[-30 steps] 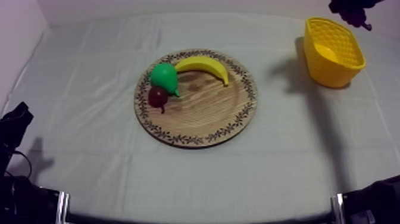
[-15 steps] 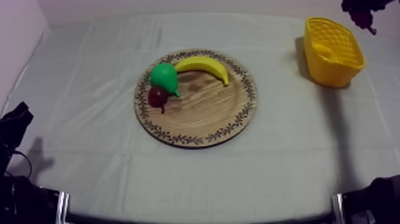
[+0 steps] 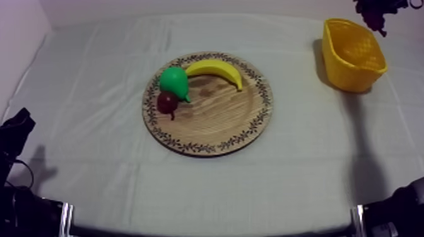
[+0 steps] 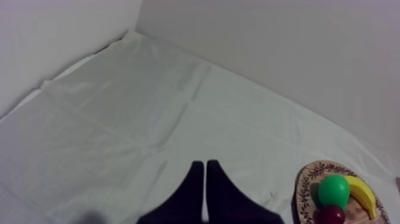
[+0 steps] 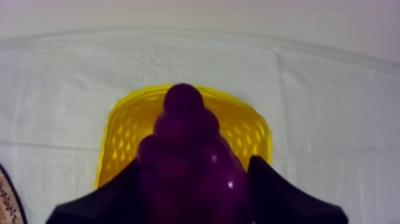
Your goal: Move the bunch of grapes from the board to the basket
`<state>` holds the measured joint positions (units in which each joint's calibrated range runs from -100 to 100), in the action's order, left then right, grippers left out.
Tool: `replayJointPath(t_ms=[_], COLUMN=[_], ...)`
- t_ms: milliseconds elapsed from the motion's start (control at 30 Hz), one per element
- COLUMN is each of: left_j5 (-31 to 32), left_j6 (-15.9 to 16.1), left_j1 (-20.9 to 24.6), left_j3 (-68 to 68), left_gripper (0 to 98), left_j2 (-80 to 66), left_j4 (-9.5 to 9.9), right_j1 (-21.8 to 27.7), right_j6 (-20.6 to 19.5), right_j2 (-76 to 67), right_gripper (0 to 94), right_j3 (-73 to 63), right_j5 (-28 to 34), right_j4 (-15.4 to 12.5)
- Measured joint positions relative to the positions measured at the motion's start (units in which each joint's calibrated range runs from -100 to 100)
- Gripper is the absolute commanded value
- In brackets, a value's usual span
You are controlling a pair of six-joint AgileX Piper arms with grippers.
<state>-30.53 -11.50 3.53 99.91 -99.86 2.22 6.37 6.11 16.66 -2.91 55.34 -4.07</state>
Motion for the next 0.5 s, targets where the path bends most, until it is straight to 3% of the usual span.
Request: replayJointPath(t_ms=[500], left_j5=[0.00], left_j6=[0.00], left_j1=[0.00], left_j3=[0.00], left_gripper=[0.1], left_j2=[0.00], left_j4=[0.00], right_j1=[-1.93], right_j6=[-2.34], right_j2=[10.52], right_gripper=[41.5], right_j3=[1.32], right_j5=[-4.05], right_j4=[2.87])
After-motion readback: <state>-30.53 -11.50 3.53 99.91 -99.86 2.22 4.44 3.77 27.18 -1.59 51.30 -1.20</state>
